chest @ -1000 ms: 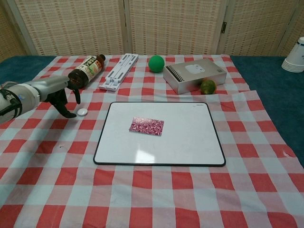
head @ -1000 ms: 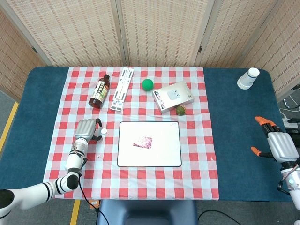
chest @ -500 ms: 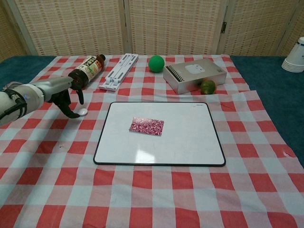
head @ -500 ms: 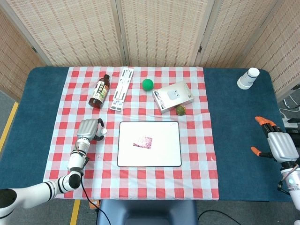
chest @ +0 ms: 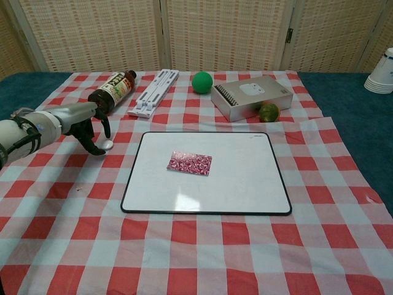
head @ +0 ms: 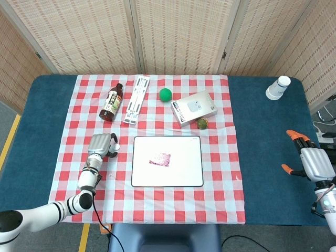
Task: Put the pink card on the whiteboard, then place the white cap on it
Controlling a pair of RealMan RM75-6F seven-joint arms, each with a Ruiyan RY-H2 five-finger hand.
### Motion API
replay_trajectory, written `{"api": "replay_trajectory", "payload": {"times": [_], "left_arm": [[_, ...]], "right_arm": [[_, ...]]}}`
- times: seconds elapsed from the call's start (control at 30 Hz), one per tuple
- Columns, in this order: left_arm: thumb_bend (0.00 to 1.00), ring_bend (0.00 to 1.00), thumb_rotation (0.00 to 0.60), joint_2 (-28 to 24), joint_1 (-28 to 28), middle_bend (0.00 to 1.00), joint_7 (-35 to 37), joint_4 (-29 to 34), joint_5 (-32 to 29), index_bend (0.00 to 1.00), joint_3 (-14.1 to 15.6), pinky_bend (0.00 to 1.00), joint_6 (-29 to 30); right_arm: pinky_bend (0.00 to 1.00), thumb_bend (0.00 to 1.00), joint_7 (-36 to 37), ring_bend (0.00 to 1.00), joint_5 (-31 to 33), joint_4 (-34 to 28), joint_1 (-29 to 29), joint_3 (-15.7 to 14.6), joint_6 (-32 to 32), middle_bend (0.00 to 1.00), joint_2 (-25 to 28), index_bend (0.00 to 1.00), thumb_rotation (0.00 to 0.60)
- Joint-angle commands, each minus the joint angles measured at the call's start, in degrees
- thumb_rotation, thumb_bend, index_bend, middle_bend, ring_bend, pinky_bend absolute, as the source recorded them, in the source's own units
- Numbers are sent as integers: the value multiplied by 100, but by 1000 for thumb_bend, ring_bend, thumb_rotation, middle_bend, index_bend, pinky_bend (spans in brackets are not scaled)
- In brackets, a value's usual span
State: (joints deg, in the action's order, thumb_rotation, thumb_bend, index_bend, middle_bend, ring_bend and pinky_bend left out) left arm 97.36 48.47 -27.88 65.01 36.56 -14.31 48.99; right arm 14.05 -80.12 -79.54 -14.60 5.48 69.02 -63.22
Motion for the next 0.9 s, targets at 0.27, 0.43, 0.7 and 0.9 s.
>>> {"api": "replay_trajectory", "payload": {"times": [0.27,0.43,0.7,0.9], "left_arm": [[263,1000,600,57,16,995,6,-143,-90,435,-2,1000,-100],[282,1000,600,70,26,996,22,-210,-139,444,-9,1000,-177],[321,1000,600,54,60,1000,-12,-212,-194,471,-27,1000,-201],[331,1000,600,35,89,1000,-55,-193,-277,486,-42,1000,-211]], "right_arm": [[256,154,-34,0,21,17,-13,6,-22,65,-25,24,600],[256,154,-38,0,45,28,-19,13,-45,65,-31,24,600],[256,154,-47,0,56,32,-27,17,-61,65,-36,24,600],[256,154,-33,0,80,50,-36,27,-88,65,-39,24,600]]}}
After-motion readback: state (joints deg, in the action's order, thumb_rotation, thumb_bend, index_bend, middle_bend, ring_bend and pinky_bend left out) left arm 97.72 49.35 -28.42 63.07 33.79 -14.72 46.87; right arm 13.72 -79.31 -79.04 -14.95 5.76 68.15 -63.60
